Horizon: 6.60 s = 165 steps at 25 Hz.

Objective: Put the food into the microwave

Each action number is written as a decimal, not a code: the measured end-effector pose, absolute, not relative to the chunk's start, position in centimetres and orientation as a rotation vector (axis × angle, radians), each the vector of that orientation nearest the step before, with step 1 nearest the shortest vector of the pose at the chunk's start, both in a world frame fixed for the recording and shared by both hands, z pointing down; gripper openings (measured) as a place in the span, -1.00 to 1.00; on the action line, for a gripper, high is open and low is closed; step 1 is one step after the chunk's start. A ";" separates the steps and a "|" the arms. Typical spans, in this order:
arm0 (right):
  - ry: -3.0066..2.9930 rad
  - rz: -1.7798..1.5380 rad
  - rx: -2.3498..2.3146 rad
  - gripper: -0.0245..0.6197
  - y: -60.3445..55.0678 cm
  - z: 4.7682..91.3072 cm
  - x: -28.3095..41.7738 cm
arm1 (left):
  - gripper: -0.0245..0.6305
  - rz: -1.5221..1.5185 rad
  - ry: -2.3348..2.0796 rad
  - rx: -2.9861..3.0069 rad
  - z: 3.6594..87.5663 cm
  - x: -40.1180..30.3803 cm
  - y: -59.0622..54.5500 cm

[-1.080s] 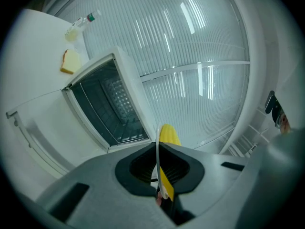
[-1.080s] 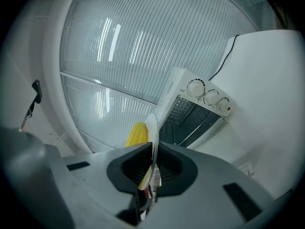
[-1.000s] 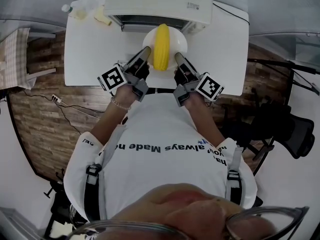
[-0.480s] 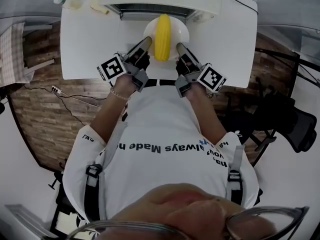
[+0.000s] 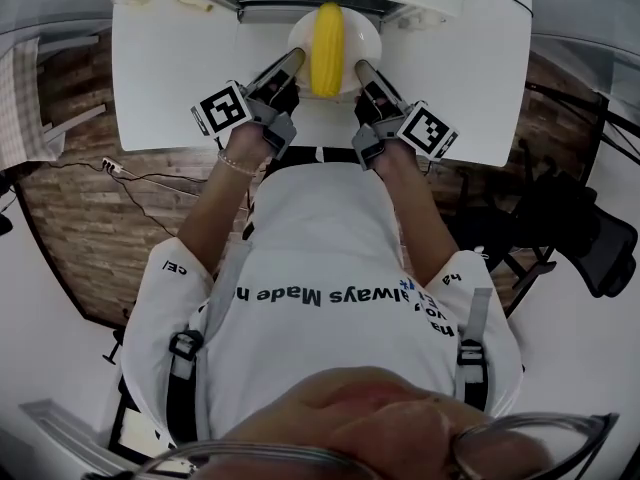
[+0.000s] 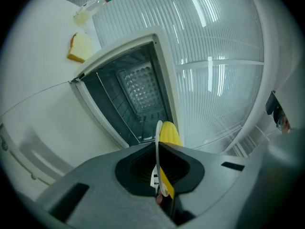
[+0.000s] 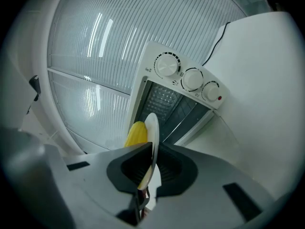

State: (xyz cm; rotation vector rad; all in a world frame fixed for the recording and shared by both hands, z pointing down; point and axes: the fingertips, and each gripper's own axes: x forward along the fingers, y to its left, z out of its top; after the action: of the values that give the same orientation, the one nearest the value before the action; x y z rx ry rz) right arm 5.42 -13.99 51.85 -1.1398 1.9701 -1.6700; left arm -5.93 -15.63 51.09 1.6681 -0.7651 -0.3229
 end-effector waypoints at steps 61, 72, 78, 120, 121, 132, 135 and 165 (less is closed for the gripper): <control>1.686 -1.839 -1.193 -0.85 -25.9 63.7 3.4 | -0.85 -0.433 -0.800 1.467 62.6 -7.4 -23.4; 1.721 -1.845 -1.129 -0.72 -24.2 62.8 2.3 | -0.88 -0.465 -0.832 1.410 62.9 -7.3 -24.8; 1.701 -1.871 -1.102 -0.82 -23.6 62.8 1.5 | -0.88 -0.469 -0.828 1.404 62.9 -6.8 -25.6; 1.970 -1.676 -1.191 -0.71 -24.0 58.0 5.1 | -0.77 -0.405 -0.867 1.606 56.7 -7.3 -23.6; 2.002 -1.652 -1.187 -0.71 -23.7 57.1 5.2 | -0.81 -0.403 -0.859 1.634 55.8 -7.1 -23.3; 2.415 -1.244 -1.187 -0.80 -20.9 47.4 5.7 | -0.87 -0.346 -0.845 1.945 47.0 -5.8 -20.6; 2.533 -1.100 -1.213 -0.82 -20.2 45.1 5.7 | -0.87 -0.314 -0.867 2.034 44.9 -5.5 -19.9; 2.888 -0.192 -1.425 -0.82 -12.8 27.6 5.7 | -0.87 -0.145 -1.217 2.634 28.0 -5.5 -14.0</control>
State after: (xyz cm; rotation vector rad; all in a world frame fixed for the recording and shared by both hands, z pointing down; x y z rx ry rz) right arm 5.67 -12.81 27.62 -1.4248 2.8879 -0.1922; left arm -5.45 -14.04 28.02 2.6344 -1.2172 -0.1446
